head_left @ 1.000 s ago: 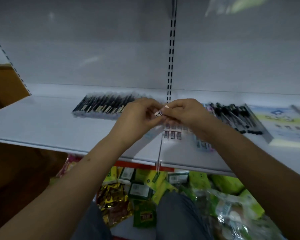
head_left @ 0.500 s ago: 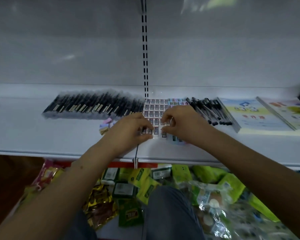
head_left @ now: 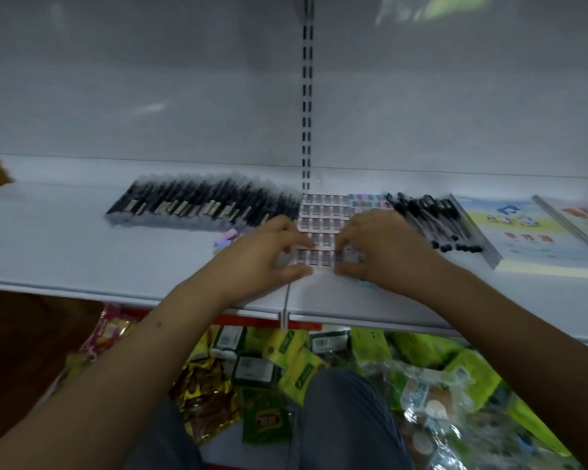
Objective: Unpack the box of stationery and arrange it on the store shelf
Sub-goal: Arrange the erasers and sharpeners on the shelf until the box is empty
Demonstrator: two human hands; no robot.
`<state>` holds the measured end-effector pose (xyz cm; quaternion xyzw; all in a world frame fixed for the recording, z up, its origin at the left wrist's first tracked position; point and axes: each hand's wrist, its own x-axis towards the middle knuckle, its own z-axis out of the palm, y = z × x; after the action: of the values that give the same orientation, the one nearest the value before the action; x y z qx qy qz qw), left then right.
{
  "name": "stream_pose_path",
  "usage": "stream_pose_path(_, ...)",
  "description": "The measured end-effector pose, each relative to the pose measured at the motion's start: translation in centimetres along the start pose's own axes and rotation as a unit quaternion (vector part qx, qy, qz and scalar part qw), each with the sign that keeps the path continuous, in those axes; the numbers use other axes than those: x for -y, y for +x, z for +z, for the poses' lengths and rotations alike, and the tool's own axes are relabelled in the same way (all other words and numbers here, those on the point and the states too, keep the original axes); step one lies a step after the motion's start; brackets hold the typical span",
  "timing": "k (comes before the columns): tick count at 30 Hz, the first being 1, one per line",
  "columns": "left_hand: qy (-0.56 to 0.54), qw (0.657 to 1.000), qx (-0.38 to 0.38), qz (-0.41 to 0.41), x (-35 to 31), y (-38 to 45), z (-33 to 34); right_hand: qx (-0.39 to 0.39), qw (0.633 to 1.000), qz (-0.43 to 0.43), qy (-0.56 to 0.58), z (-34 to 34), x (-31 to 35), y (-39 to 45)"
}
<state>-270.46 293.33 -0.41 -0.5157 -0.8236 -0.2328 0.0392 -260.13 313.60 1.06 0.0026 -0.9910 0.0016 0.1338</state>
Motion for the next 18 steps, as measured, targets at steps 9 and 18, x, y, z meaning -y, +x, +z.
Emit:
stream_pose_path(9,-0.072,0.975,-0.152,-0.148,7.4,-8.0,-2.4,-0.07,0.971,-0.095,0.206,2.4,6.7,3.9)
stream_pose_path(18,-0.068,0.966,-0.181,-0.171,7.3,-7.9,-1.5,-0.052,0.971,-0.06,0.224,4.4,10.6,7.9)
